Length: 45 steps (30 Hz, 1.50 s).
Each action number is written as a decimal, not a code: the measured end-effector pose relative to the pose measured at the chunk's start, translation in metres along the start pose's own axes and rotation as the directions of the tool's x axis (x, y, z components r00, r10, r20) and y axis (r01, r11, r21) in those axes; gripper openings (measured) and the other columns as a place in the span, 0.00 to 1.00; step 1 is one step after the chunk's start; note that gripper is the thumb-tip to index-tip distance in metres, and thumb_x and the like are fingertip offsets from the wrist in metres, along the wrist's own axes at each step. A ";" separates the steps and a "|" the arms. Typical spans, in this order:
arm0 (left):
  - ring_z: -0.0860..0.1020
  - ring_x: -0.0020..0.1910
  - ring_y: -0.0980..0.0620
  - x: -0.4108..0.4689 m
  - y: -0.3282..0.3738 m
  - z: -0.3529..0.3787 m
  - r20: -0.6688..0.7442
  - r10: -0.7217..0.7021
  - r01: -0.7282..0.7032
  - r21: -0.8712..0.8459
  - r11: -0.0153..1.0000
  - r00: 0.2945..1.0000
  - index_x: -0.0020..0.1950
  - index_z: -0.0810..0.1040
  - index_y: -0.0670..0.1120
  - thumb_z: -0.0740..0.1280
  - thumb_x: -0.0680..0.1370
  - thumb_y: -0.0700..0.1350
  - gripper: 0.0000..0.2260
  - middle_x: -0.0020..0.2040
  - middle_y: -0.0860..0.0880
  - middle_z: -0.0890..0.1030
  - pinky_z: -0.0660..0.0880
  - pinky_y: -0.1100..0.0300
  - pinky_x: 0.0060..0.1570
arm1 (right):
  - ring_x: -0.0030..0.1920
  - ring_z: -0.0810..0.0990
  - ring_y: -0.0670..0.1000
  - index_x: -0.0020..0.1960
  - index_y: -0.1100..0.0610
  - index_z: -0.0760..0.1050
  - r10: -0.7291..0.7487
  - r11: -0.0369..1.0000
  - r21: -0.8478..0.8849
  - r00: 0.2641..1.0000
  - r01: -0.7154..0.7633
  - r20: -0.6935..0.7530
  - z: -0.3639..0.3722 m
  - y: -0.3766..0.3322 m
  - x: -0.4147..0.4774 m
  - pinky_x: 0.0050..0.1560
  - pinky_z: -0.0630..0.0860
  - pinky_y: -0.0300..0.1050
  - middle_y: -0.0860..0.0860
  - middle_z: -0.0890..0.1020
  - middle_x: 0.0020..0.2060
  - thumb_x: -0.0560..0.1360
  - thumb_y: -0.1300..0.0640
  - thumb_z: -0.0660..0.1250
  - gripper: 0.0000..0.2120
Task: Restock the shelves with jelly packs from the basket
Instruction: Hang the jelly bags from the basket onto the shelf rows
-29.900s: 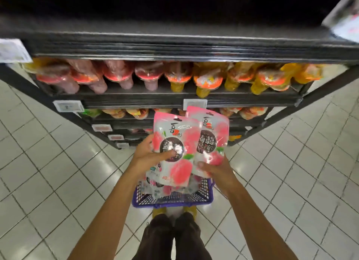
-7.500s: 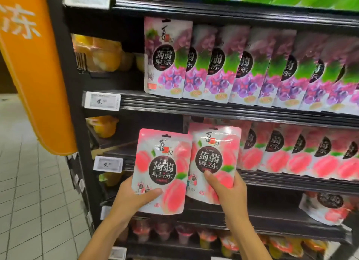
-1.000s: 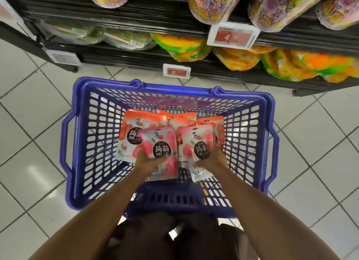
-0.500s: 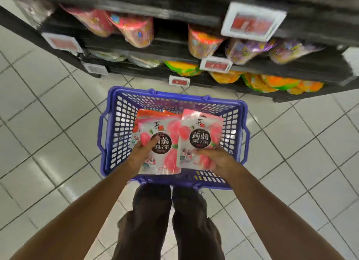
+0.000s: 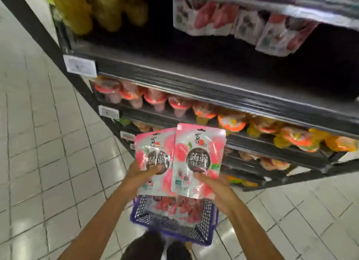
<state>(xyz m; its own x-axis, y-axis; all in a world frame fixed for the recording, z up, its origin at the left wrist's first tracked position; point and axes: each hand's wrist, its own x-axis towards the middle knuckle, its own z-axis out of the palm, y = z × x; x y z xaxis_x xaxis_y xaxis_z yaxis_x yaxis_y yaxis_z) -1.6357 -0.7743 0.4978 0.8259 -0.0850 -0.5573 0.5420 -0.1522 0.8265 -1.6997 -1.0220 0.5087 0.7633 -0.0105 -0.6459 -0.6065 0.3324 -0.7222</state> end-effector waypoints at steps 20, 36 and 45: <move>0.85 0.39 0.55 -0.047 0.323 -0.132 0.039 0.695 -0.696 0.057 0.716 0.718 0.49 0.82 0.49 0.81 0.61 0.43 0.19 0.41 0.53 0.86 0.78 0.65 0.31 | 0.35 0.85 0.55 0.51 0.57 0.82 -0.695 0.706 -0.071 0.709 0.704 0.120 0.177 -0.243 -0.089 0.27 0.77 0.43 0.60 0.86 0.43 0.58 0.51 0.82 0.24; 0.81 0.26 0.54 -0.024 0.364 -0.210 -0.037 0.744 -0.741 0.074 0.667 0.667 0.40 0.82 0.47 0.82 0.62 0.45 0.12 0.33 0.52 0.85 0.73 0.64 0.21 | 0.42 0.86 0.50 0.45 0.47 0.82 -0.852 0.518 -0.246 0.466 0.819 -0.240 0.271 -0.280 -0.083 0.40 0.82 0.44 0.51 0.87 0.41 0.61 0.51 0.81 0.15; 0.83 0.30 0.49 -0.017 0.366 -0.226 -0.006 0.759 -0.758 0.030 0.651 0.651 0.43 0.83 0.46 0.81 0.64 0.42 0.12 0.36 0.50 0.85 0.77 0.59 0.24 | 0.44 0.85 0.50 0.47 0.52 0.81 -0.886 0.447 -0.374 0.342 0.813 -0.313 0.304 -0.304 -0.070 0.46 0.80 0.49 0.50 0.86 0.41 0.66 0.51 0.79 0.12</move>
<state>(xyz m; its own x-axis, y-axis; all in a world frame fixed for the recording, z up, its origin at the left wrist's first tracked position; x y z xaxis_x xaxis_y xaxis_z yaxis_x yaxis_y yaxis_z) -1.4165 -0.6055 0.8275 0.9502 -0.1650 0.2644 -0.2779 -0.0645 0.9584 -1.5011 -0.8356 0.8492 0.7290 -0.5935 0.3410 0.2664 -0.2129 -0.9401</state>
